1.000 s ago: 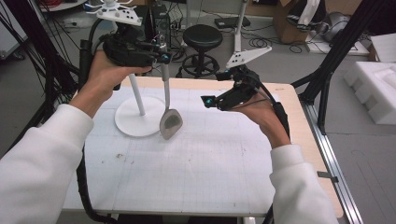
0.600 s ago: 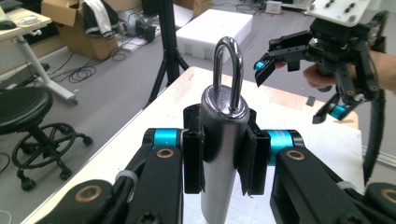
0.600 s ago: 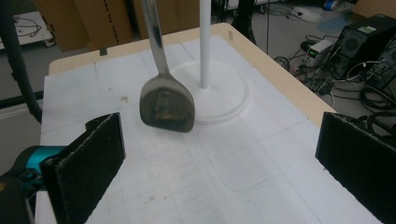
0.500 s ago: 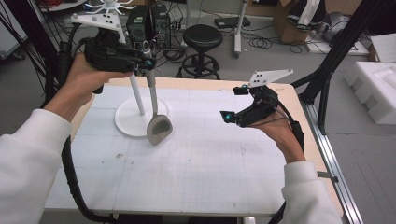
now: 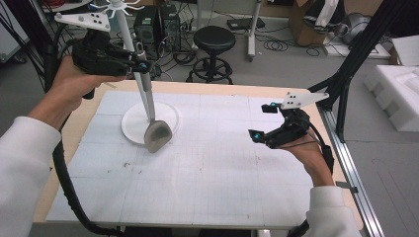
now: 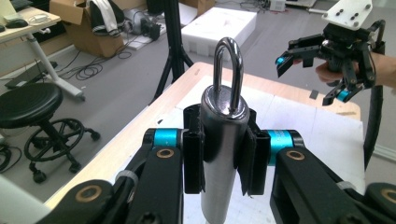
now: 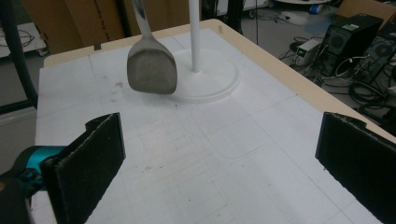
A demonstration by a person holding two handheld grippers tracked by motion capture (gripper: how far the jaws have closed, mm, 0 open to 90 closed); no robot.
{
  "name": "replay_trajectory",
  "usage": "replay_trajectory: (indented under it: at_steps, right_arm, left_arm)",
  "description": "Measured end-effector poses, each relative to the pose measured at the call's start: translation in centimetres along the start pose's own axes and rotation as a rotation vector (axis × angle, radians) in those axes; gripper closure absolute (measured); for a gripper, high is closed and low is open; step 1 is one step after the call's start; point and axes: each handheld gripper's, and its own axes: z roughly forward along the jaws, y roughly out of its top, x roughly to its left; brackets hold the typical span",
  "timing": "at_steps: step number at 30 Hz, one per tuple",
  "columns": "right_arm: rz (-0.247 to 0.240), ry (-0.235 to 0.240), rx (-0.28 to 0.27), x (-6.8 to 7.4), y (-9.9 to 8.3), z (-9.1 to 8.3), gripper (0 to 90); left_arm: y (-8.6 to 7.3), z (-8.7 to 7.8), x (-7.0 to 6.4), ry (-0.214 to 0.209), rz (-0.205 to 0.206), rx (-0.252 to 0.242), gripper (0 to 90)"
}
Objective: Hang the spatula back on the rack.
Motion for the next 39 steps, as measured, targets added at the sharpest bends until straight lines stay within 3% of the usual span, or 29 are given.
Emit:
replay_trajectory:
  at_steps: [26, 31, 39]
  right_arm:
    - [0.044, -0.013, -0.037, 0.8, -5.9, -1.1, 0.4]
    - [0.051, -0.021, -0.079, 1.3, -6.6, -1.5, 0.4]
    - [0.066, -0.035, -0.104, 2.2, -8.1, -1.7, 0.4]
  left_arm:
    - [-0.5, -3.7, 2.6, 0.043, -0.002, 0.017, 74.3]
    - [-0.4, -4.0, 3.4, 0.037, -0.007, 0.012, 74.4]
    - [0.1, -3.9, 4.5, 0.063, -0.027, 0.011, 74.4]
